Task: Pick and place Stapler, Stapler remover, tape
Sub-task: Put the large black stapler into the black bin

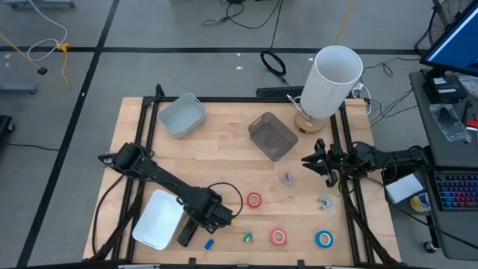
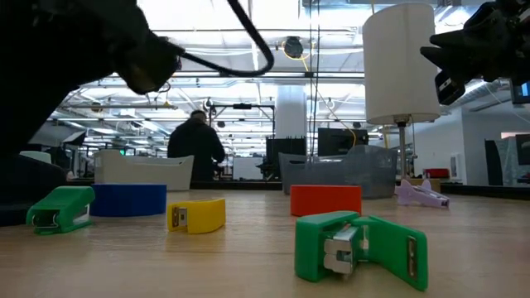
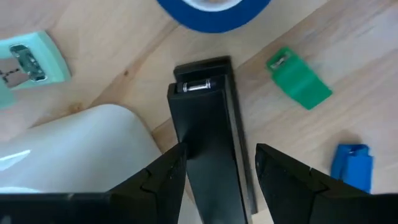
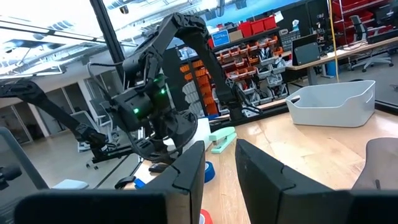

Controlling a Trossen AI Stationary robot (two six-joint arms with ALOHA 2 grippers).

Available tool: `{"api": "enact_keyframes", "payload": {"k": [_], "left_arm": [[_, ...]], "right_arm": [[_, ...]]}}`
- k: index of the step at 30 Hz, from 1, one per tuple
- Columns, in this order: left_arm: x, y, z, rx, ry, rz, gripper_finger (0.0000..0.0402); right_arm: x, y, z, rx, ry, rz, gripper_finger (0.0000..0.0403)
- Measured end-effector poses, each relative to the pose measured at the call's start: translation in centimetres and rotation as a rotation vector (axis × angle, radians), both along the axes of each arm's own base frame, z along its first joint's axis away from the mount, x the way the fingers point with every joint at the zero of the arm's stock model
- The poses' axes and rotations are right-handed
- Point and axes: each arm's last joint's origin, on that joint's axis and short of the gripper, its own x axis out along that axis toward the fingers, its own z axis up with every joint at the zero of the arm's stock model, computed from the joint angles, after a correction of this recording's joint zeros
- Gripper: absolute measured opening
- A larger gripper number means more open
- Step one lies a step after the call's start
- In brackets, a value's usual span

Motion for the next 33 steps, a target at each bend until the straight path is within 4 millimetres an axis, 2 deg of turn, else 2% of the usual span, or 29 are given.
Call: {"api": "enact_keyframes", "payload": {"k": [4, 8, 33], "left_arm": [[-0.09, 0.01, -0.71, 0.011, 0.040, -0.009, 0.0191], [0.25, -0.29, -0.91, -0.024, 0.011, -0.013, 0.0191], [0.00, -0.56, -0.68, -0.144, 0.065, -0.034, 0.0191]], "right_arm": [[0.00, 0.00, 0.00, 0.000, 0.000, 0.000, 0.0084], [0.00, 0.00, 0.00, 0.000, 0.001, 0.000, 0.0084], [0.00, 0.00, 0.00, 0.000, 0.000, -0.001, 0.0084]]}}
